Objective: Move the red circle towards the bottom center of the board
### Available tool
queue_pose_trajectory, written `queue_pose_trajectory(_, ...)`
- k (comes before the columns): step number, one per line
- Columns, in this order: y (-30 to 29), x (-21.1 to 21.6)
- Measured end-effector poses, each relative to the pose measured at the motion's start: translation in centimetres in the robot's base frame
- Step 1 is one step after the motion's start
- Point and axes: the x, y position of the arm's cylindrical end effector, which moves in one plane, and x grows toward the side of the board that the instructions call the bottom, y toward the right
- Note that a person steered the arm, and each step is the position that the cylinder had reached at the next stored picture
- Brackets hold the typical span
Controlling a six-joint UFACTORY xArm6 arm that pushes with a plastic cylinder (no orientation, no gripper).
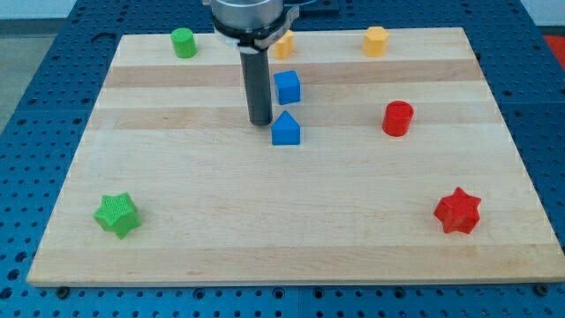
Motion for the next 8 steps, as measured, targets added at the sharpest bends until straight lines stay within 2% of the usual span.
queue_pose_trajectory(2,2.3,-0.5)
queue_pose_trajectory(3,5.2,-0.4)
queue_pose_trajectory(4,9.6,-0.5)
queue_pose_trajectory(6,19.7,-4.4)
queue_pose_trajectory(7,21.0,-1.5)
queue_pose_trajectory(8,21.0,-0.6)
